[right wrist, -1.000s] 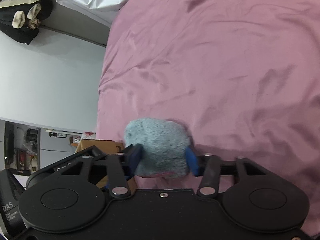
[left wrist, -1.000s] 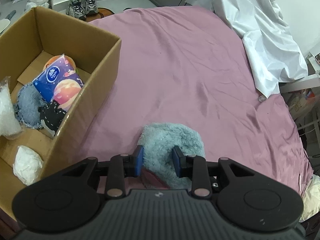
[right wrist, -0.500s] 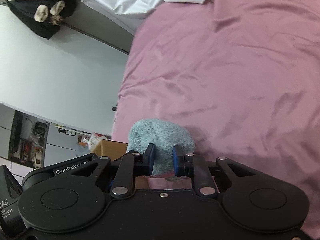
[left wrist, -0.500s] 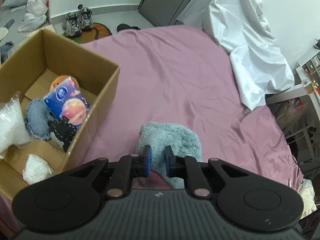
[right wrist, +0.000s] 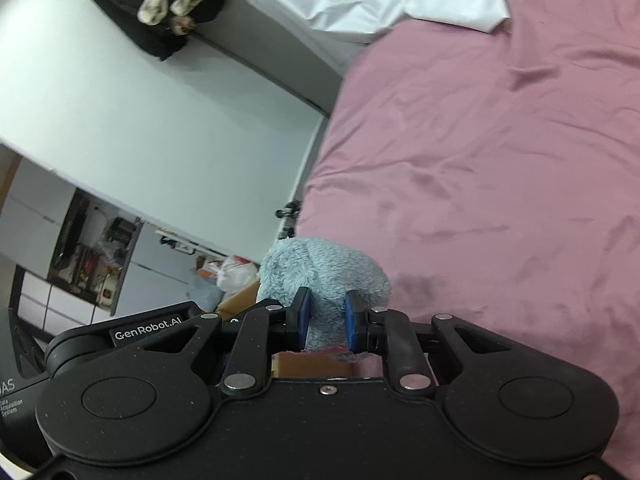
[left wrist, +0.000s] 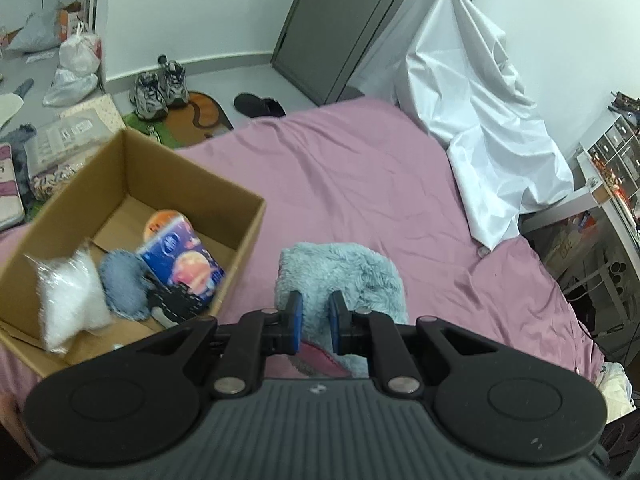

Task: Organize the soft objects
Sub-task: 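Lift the grey plush with both tools and carry it over the box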

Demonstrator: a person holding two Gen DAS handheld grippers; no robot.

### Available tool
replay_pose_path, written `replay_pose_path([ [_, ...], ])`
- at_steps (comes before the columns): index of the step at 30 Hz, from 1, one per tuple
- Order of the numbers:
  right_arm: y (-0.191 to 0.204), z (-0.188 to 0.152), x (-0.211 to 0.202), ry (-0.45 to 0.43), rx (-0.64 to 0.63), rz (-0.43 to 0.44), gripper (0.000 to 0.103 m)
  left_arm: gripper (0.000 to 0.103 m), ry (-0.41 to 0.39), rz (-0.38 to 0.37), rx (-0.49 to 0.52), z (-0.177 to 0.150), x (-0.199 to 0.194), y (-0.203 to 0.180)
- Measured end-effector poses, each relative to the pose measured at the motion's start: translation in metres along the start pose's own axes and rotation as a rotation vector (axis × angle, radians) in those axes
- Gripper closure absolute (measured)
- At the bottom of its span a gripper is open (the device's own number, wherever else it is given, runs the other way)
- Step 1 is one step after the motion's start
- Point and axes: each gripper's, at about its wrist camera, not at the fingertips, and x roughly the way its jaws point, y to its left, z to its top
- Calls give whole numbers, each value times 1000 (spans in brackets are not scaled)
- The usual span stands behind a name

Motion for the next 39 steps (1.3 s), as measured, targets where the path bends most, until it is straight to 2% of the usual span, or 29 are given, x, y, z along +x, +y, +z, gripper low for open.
replay_pose_path([
  [21,57,-24,14,66,-197,158,86,92,-68,28,-72,18,-53,62],
  [33,75,-42,28,131,-266,162,86,92,-47,55,-119,19,-58,95],
  [39,71,-41,35,144,-247,145,82,97,-26,80,-130,23,-51,108],
])
